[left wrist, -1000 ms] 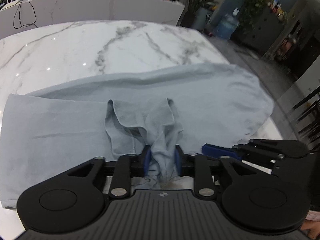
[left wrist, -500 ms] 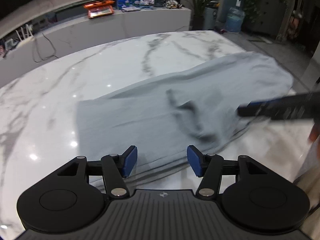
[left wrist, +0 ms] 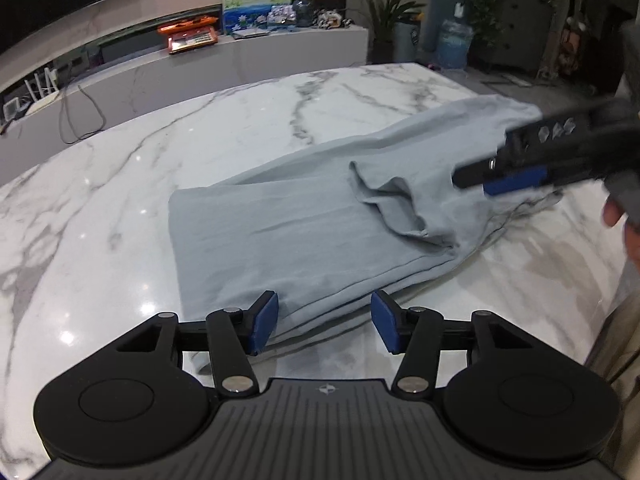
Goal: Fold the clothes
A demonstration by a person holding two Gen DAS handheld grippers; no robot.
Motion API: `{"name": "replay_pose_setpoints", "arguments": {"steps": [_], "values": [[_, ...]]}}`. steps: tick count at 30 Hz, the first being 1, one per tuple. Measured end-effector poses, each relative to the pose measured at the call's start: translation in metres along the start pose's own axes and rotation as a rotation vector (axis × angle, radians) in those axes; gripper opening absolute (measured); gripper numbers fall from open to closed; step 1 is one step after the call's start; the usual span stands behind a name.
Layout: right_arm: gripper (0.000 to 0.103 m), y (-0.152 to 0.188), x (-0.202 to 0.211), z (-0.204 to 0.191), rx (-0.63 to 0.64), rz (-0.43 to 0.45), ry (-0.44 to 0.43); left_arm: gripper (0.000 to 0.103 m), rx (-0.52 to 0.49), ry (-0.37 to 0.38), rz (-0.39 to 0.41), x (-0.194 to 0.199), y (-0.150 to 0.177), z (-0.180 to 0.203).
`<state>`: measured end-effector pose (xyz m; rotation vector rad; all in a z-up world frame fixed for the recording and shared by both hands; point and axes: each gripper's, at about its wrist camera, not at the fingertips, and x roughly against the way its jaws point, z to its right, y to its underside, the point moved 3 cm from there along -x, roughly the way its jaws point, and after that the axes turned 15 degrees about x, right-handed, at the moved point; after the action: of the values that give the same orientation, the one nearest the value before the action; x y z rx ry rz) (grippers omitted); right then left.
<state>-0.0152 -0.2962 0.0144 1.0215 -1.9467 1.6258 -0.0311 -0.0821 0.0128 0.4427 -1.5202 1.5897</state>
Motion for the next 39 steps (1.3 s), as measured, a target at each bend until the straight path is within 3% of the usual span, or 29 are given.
{"name": "replay_pose_setpoints", "arguments": {"steps": [4,9,12,14,20,30,39], "values": [[0.046,-0.007,-0.008,-0.041,0.145,-0.01,-0.057,0.05,0.039,-0.001,-0.008,0.0,0.0,-0.012],[0.046,-0.001,-0.027,-0.065,0.299,-0.094,0.064,0.05,0.062,0.007,-0.008,0.001,0.004,-0.023],[0.042,0.004,-0.027,-0.058,0.319,-0.098,0.112,0.05,0.054,0.007,-0.006,0.002,0.005,-0.023],[0.037,0.007,-0.018,-0.045,0.283,-0.087,0.125,0.05,0.05,0.003,-0.005,0.001,0.004,-0.023],[0.037,0.015,0.002,0.0,0.145,-0.079,0.175,0.05,0.059,0.002,-0.002,0.001,0.005,-0.023],[0.039,0.03,0.005,0.038,-0.237,-0.045,-0.064,0.05,0.055,-0.007,0.008,-0.001,0.005,-0.022],[0.042,0.024,-0.016,0.028,-0.296,-0.076,-0.09,0.05,0.042,-0.003,0.015,0.0,0.007,-0.023]]}}
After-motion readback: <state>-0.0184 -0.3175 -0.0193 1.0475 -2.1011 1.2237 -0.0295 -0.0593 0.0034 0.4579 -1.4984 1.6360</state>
